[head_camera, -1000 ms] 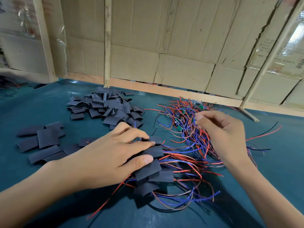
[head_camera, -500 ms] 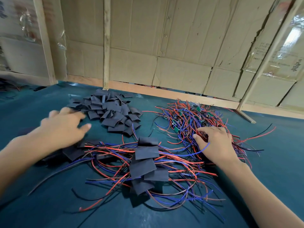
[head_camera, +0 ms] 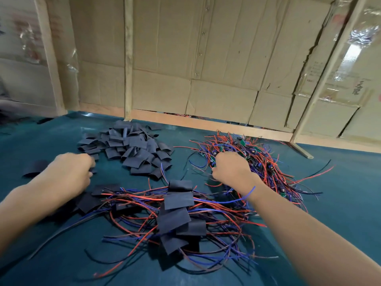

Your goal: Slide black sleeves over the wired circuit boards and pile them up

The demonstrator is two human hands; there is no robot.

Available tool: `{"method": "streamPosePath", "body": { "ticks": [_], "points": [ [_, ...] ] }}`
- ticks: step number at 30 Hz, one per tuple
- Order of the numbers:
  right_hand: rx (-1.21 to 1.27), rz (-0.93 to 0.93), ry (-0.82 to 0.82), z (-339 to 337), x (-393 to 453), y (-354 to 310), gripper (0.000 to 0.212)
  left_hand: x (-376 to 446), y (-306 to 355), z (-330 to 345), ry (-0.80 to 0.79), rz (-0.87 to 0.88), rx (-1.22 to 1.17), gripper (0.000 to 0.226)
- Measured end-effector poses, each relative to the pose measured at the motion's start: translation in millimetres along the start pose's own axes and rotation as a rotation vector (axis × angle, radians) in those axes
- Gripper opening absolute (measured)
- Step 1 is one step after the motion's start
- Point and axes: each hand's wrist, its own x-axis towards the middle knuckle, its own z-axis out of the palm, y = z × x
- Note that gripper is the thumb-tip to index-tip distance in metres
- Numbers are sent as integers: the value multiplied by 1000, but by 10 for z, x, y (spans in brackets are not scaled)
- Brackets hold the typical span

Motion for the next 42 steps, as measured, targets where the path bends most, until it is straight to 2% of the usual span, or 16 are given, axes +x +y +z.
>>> {"method": "streamPosePath", "body": {
  "ticks": [3, 6, 7, 10, 13, 16, 18, 21, 23, 26, 28, 32, 37, 42],
  "points": [
    [53, 54, -93, -89, 63, -2, 25, -60, 42, -92, 1, -19, -122, 28],
    [232, 110, -134, -248, 145, 99, 28, -96, 107, -150, 44, 10, -226, 47],
    [349, 144, -131, -329, 176, 143, 29, -119, 137, -165, 86, 44, -253, 49],
    [949, 328, -70, -596, 233, 304, 20, -203, 224, -223, 248, 135, -370, 46],
    [1247, 375, 3, -884, 198, 437, 6, -292, 293, -290, 359, 214, -487, 38],
    [1445, 274, 145, -1138, 88, 449, 14, -372, 370, -347, 376, 316, -630, 34],
    [1668, 140, 238, -1251, -84, 376, 14, -450, 444, -390, 405, 352, -727, 32],
    [1987, -79, 244, -1224, -458, 174, 14, -608, 597, -486, 436, 385, -910, 30],
    [2142, -136, 199, -1099, -709, 39, 21, -710, 709, -538, 450, 438, -1015, 29],
    [2288, -182, 120, -930, -1014, -142, 35, -807, 822, -575, 370, 518, -1223, 29],
    [2342, -195, 132, -848, -1149, -210, 40, -852, 867, -577, 352, 568, -1280, 35],
    [2442, -187, 235, -767, -1210, -193, 32, -884, 920, -485, 374, 622, -1312, 51],
    [2526, -141, 236, -752, -1198, -123, 54, -891, 944, -376, 323, 659, -1260, 59],
    [2487, -174, 222, -764, -1210, -140, 55, -936, 969, -387, 321, 674, -1236, 62]
  ]
}}
